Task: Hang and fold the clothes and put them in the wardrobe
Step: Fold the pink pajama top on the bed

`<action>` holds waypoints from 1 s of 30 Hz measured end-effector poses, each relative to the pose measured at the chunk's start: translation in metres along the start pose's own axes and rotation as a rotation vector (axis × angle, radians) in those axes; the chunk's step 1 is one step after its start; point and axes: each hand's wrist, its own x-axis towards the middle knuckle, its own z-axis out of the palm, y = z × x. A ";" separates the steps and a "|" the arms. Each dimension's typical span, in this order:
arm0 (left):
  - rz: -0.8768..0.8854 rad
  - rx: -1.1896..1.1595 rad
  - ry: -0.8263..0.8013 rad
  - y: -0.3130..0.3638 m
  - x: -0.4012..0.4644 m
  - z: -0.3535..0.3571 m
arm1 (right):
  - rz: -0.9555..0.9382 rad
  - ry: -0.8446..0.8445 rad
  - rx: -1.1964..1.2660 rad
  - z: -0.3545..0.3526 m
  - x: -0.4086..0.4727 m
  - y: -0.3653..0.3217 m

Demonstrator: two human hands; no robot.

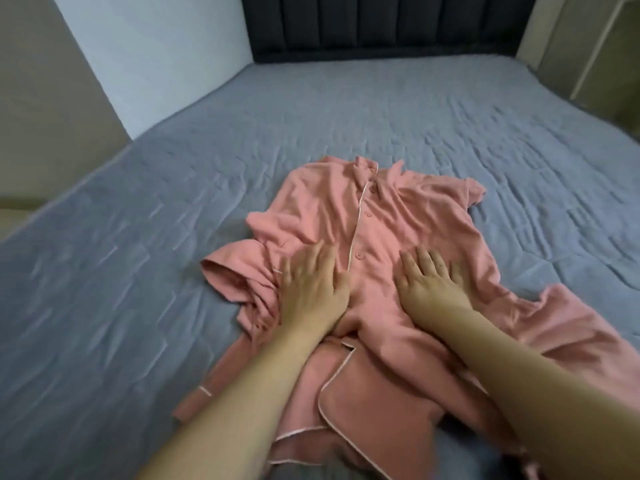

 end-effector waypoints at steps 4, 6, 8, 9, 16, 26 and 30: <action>-0.414 -0.188 0.166 -0.056 -0.042 -0.065 | -0.158 0.011 -0.092 -0.027 -0.052 -0.029; -0.676 -0.413 -0.145 -0.089 -0.064 -0.078 | -0.288 0.082 -0.056 -0.032 -0.068 -0.054; -0.675 -0.572 -0.503 -0.098 -0.084 -0.078 | -0.312 0.085 0.071 -0.029 -0.076 -0.084; -0.611 -0.577 -0.591 -0.099 -0.090 -0.074 | -0.303 0.095 0.132 -0.027 -0.076 -0.100; -0.767 -0.442 0.032 -0.184 -0.044 -0.183 | -0.222 -0.069 0.171 -0.020 -0.063 -0.188; -0.221 0.073 -0.045 -0.113 -0.049 -0.113 | -0.088 0.206 0.096 -0.050 -0.073 -0.116; -0.188 0.006 -0.434 -0.004 -0.099 -0.029 | 0.464 0.220 0.129 -0.065 -0.105 0.012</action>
